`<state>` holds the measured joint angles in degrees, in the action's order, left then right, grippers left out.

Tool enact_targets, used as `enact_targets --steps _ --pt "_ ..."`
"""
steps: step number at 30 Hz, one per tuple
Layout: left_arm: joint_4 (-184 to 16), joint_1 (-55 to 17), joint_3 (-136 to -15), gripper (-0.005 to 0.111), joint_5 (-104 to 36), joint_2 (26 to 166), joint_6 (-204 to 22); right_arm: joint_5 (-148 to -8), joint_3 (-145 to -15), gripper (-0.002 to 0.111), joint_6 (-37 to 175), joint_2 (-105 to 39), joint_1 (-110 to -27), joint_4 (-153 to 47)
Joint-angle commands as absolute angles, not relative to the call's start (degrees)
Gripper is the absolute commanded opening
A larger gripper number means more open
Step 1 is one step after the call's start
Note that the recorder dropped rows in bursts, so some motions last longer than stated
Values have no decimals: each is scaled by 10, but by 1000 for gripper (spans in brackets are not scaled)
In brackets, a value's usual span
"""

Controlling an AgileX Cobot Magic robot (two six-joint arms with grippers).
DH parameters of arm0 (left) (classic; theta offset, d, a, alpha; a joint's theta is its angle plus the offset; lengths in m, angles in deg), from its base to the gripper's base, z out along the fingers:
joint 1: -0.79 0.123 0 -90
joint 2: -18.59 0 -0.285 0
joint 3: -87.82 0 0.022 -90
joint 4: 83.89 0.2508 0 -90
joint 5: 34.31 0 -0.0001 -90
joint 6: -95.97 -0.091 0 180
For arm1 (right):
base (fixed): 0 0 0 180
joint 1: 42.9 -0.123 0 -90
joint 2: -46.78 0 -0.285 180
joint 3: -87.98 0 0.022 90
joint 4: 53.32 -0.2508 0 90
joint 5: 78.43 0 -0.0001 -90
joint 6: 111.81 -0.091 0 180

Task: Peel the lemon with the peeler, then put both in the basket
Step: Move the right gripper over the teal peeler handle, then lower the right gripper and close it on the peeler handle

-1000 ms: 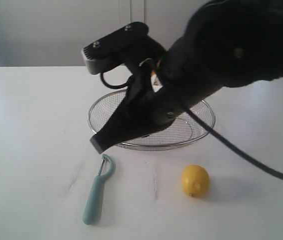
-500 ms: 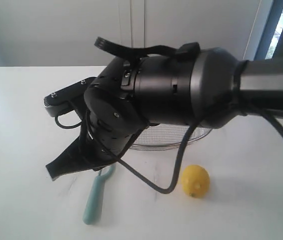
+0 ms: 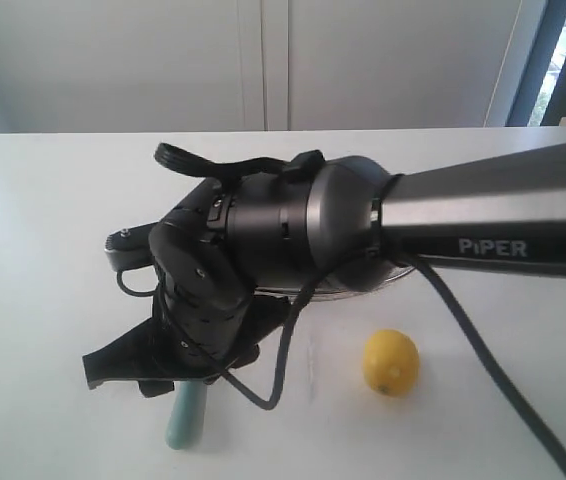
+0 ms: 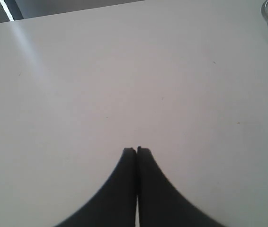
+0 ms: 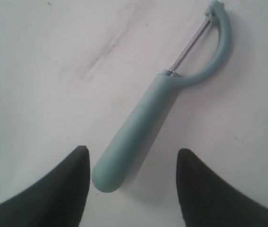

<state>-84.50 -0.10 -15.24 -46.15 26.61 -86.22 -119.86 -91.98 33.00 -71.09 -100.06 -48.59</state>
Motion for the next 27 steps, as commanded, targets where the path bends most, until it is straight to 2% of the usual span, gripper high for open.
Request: enact_targets --steps 1,16,27 --pt "-846 -5 -150 0 -459 264 -860 -1204 -923 50 292 -724 -1000 -485" --pt "-846 -5 -150 0 -459 264 -860 -1268 -1016 50 243 -798 -998 -484" --pt "-846 -5 -150 0 -459 264 -860 -1286 -1034 50 230 -826 -998 -484"
